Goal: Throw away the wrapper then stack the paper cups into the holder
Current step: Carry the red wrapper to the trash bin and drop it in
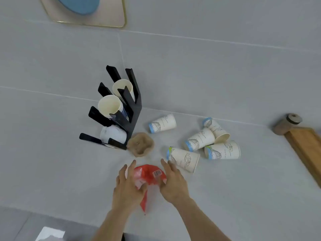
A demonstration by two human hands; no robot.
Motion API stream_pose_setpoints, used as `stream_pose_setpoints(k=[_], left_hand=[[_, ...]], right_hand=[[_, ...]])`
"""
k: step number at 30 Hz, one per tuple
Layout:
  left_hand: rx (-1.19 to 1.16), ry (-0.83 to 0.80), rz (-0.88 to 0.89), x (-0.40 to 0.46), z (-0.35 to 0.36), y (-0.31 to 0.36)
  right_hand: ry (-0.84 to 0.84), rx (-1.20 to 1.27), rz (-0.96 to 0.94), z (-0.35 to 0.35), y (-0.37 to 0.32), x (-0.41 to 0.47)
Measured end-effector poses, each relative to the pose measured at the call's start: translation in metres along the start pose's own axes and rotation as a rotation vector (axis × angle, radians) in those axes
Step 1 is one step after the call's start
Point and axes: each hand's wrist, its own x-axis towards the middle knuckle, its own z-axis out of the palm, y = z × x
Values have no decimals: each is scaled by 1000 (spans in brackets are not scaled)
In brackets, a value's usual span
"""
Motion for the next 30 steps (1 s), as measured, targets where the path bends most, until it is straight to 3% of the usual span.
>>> stream_pose_setpoints(k=[4, 8, 14, 19, 23, 27, 30], left_hand=[[-261, -126, -241, 13, -4, -7], [-417, -192, -335, 25, 0, -5], [-592, -169, -159, 48, -14, 5], [-787, -35, -45, 85, -36, 32], [-807, 95, -41, 110, -32, 34], [-687, 12, -317, 116, -19, 31], [-775, 15, -436, 115, -12, 30]], right_hand=[[-128, 164, 157, 11, -7, 13], [-155, 320, 288, 26, -18, 25], [-143, 663, 416, 11, -26, 39], [108, 827, 440, -21, -36, 67], [230, 825, 433, -39, -54, 98], [274, 660, 410, -32, -66, 127], [209, 388, 360, -20, -72, 140]])
